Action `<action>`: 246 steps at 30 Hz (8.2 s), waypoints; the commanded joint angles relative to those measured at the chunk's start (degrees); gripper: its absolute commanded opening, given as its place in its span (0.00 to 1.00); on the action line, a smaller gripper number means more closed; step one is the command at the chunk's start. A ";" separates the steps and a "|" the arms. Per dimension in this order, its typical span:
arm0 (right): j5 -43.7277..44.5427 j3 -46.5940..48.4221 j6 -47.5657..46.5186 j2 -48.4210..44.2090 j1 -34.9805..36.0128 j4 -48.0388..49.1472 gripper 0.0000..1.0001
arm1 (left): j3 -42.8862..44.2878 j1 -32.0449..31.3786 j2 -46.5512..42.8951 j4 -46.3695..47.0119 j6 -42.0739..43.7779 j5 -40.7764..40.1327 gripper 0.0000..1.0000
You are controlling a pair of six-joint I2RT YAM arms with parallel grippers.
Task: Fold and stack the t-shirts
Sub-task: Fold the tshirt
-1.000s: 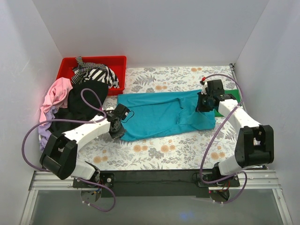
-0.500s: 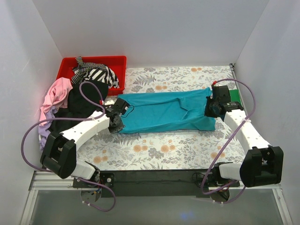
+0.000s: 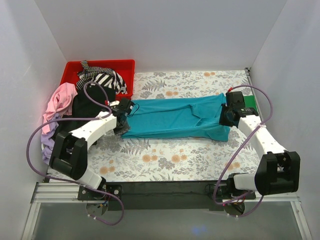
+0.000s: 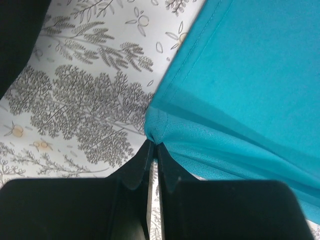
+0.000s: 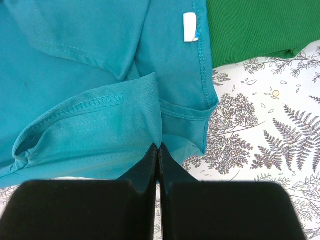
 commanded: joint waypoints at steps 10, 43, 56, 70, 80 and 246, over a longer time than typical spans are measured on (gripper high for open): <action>2.00 1.33 -1.31 4.20 -1.18 3.55 0.01 | 7.56 2.16 10.41 3.67 6.89 -3.29 0.00; -1.60 6.60 -4.03 13.78 -1.97 10.24 0.42 | 16.17 4.28 14.36 9.12 12.95 6.54 0.31; -2.57 5.20 -3.86 10.53 -1.97 10.15 0.57 | 20.75 4.28 23.07 12.29 13.22 10.16 0.32; -4.23 4.41 -3.95 9.83 -2.05 10.15 0.57 | 20.58 4.28 25.71 12.29 12.08 7.78 0.22; -5.02 3.79 -3.86 9.65 -1.97 10.15 0.57 | 16.89 4.28 22.47 11.32 10.23 7.00 0.00; -8.55 10.12 -5.00 15.88 10.25 11.65 0.57 | 26.11 -5.92 26.59 11.06 12.87 17.19 0.14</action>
